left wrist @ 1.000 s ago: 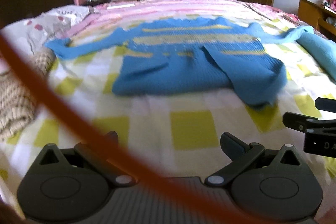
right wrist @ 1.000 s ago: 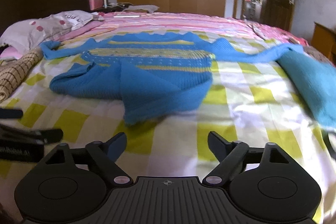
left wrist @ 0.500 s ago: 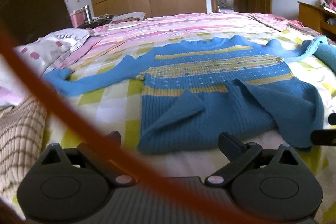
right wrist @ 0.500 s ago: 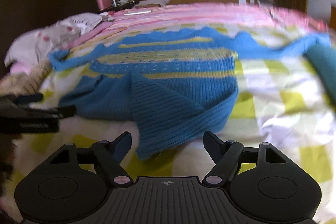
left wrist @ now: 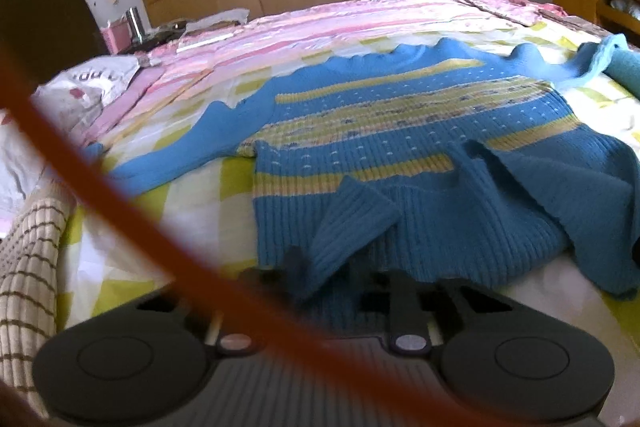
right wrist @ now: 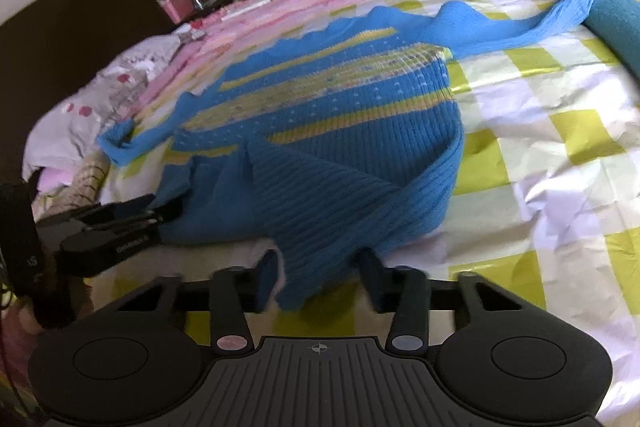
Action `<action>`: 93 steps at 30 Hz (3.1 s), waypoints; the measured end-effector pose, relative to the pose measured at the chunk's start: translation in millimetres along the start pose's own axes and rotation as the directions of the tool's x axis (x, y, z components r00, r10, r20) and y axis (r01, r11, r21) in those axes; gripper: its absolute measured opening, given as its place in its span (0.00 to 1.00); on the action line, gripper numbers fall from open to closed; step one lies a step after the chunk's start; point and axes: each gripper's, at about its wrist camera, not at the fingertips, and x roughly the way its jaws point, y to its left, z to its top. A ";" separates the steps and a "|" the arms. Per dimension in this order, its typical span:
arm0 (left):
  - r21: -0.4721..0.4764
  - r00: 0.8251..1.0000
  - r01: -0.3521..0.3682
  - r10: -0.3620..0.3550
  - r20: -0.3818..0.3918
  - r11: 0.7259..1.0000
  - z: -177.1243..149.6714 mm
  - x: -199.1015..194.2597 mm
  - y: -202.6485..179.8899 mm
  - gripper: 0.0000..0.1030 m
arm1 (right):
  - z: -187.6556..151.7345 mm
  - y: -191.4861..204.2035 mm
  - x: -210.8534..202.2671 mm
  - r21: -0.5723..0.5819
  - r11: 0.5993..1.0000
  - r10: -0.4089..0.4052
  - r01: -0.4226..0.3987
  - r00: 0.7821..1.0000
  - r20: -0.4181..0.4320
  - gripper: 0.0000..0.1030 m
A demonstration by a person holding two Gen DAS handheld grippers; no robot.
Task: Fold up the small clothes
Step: 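Grasp the sweater hem with the right gripper and pull it straight, then grasp the sweater sleeve cuff with the right gripper and lift it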
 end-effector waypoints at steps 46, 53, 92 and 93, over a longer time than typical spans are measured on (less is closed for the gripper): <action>-0.161 0.977 0.200 -0.210 -0.048 0.967 -58.3 -77.3 -1.9 0.12 | -31.7 -34.3 -43.7 -0.031 0.997 -0.067 0.066 0.996 -0.055 0.08; -0.160 0.980 0.161 -0.177 -0.091 0.974 -68.7 -83.3 -7.0 0.13 | -42.3 -54.3 -51.7 0.038 0.998 -0.046 0.047 0.998 -0.047 0.08; -0.079 0.929 0.365 -0.368 -0.032 0.928 40.1 -12.0 -111.6 0.28 | 55.1 -112.1 -51.4 0.179 0.971 -0.185 0.160 0.973 0.135 0.22; -0.082 0.925 0.376 -0.379 -0.026 0.923 44.1 -8.8 -112.1 0.28 | 64.1 -114.8 -50.0 0.186 0.967 -0.201 0.173 0.969 0.143 0.22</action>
